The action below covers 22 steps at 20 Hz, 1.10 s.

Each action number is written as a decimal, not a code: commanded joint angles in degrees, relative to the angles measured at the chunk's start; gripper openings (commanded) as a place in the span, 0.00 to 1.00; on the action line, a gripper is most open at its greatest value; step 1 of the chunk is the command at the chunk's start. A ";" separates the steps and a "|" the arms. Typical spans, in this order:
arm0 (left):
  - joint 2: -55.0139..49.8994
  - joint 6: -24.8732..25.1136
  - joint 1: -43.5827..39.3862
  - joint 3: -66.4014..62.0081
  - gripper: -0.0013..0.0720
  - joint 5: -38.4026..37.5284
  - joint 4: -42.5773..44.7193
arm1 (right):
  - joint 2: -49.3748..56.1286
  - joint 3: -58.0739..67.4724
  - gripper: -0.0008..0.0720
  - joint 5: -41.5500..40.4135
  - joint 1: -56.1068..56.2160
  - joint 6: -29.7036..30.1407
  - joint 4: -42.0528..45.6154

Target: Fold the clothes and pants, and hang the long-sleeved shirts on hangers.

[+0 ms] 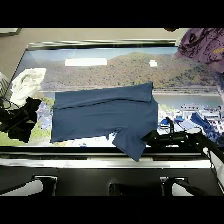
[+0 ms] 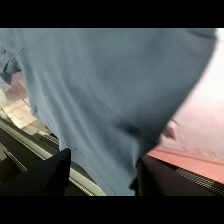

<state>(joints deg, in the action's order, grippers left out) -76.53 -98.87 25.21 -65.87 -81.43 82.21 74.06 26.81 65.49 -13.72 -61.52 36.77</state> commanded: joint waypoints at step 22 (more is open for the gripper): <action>3.80 28.81 12.35 34.16 0.74 11.47 -35.34 | -0.02 -0.09 0.05 0.37 4.87 -3.50 -0.76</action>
<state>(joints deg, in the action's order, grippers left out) -70.72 -70.63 38.76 -32.51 -69.87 47.40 74.08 26.65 65.21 -8.88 -64.77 36.01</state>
